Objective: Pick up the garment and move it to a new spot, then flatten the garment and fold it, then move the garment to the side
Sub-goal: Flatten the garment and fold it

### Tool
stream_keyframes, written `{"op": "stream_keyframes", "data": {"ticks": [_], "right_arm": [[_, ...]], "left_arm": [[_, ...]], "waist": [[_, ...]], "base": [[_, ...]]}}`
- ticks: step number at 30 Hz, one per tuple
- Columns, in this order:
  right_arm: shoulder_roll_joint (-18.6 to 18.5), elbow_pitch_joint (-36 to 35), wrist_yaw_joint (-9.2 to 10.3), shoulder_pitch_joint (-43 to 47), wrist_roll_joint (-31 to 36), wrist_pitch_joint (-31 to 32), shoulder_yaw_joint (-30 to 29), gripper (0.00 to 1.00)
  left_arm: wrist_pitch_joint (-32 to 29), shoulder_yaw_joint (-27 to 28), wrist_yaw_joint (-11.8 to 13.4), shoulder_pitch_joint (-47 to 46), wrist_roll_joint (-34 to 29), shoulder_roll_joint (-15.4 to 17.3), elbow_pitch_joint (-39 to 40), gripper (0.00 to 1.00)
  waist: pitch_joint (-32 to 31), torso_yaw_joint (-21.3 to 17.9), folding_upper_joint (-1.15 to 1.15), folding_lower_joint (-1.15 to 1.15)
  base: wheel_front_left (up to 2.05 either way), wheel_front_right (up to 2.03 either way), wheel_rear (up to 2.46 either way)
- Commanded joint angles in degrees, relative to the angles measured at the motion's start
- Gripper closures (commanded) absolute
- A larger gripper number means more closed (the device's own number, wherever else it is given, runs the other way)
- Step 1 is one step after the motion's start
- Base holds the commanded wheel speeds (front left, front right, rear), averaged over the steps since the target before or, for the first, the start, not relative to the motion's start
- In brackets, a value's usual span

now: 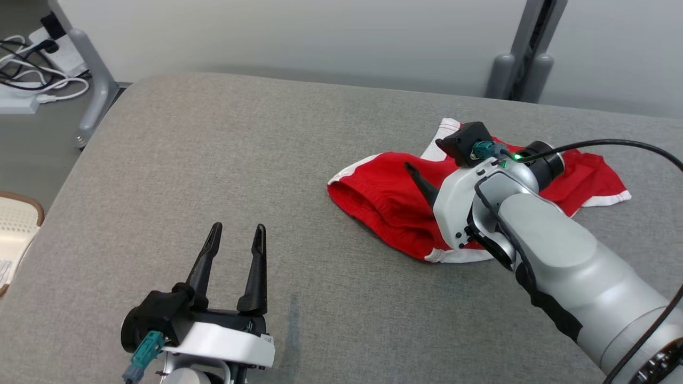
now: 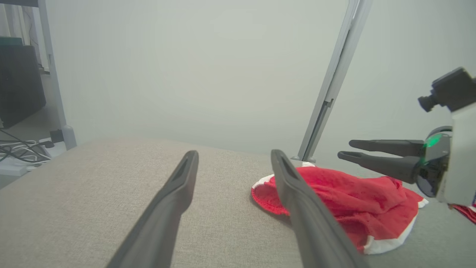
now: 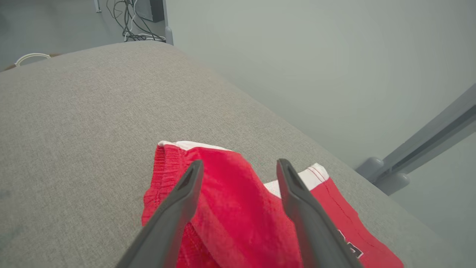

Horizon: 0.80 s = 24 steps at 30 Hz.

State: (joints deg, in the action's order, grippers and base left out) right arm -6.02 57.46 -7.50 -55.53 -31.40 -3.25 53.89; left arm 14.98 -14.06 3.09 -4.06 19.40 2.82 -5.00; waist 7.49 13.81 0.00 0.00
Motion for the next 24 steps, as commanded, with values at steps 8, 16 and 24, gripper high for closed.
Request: {"op": "stream_keyframes", "data": {"ticks": [8,16,24], "right_arm": [[-4.54,-3.38,0.02,-1.05,-1.49,-8.53,-3.22,0.0],[-11.75,-20.94,0.01,10.61,6.25,-11.96,-25.05,0.0],[-4.6,-45.63,0.01,36.96,18.59,-11.9,-49.51,0.0]], "left_arm": [[0.11,0.79,-0.43,-0.55,-1.09,0.2,0.71,0.0],[0.1,2.45,0.18,-2.05,-0.65,0.2,1.59,0.0],[0.11,4.94,0.45,-1.98,-0.04,0.19,1.49,0.0]], "waist": [[-1.28,-3.82,0.0,0.0],[-0.8,-6.99,0.0,0.0],[-0.51,-10.73,0.0,0.0]], "base": [[0.0,0.0,0.0],[0.0,0.0,0.0],[0.0,0.0,0.0]]}}
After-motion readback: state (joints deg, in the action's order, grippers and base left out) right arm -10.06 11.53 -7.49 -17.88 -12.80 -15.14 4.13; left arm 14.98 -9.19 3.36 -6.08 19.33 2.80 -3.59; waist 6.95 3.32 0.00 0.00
